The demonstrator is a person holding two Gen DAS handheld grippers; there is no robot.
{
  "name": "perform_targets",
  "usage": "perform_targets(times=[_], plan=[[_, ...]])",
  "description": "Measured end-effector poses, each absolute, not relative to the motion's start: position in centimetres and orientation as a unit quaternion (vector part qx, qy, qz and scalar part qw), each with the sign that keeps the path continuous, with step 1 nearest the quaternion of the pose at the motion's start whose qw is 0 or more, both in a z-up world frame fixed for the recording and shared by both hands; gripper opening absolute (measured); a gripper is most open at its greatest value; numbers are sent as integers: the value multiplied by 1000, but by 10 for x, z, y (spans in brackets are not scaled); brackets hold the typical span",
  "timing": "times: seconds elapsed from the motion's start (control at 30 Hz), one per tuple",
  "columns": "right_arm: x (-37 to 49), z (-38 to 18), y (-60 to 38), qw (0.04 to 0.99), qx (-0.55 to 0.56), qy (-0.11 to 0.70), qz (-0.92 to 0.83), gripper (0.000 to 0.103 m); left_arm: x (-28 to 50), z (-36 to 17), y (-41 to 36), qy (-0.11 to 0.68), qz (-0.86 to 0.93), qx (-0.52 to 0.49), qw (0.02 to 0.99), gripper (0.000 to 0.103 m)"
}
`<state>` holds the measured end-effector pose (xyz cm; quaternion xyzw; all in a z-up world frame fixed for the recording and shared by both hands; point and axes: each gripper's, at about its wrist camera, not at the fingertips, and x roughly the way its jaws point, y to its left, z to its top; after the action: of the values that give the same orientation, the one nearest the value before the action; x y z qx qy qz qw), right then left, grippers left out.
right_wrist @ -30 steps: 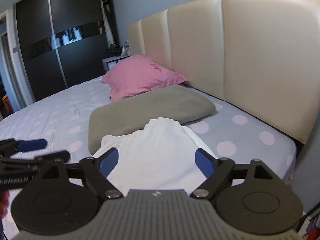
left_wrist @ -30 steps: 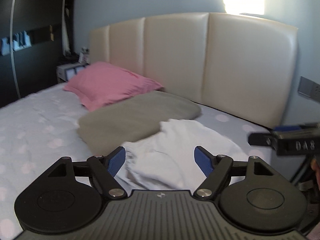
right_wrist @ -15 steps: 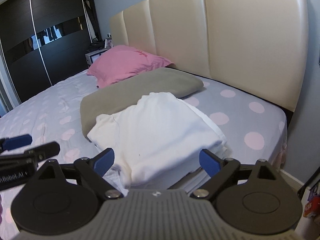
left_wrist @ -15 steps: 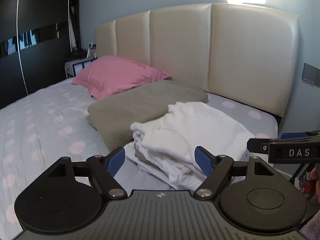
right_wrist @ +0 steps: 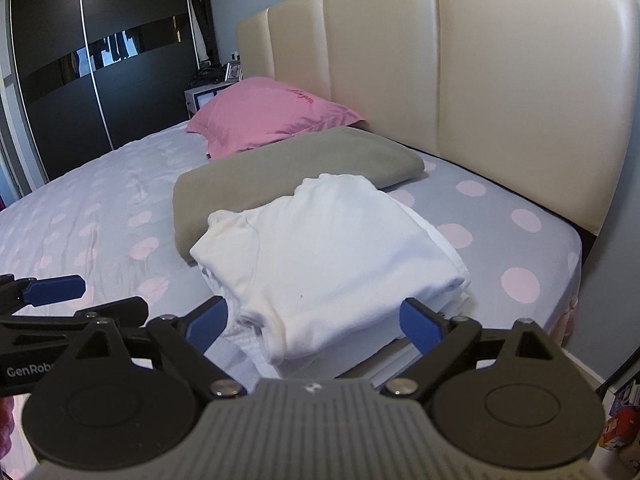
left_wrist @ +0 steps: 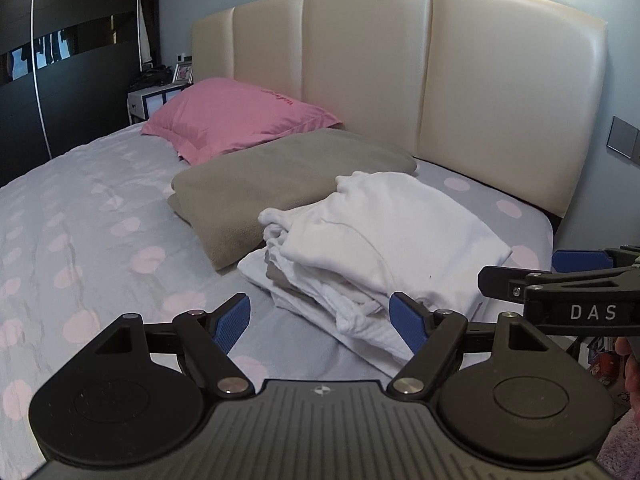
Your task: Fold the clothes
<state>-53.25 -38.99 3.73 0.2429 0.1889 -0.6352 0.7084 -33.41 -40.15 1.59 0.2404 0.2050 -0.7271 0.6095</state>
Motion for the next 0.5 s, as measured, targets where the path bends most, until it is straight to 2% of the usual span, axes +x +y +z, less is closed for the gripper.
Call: perform_targets(times=[0.5], plan=[[-528,28,-388,703,251,205,-633,94,-339,10,-402,201,-725,260,605,76]])
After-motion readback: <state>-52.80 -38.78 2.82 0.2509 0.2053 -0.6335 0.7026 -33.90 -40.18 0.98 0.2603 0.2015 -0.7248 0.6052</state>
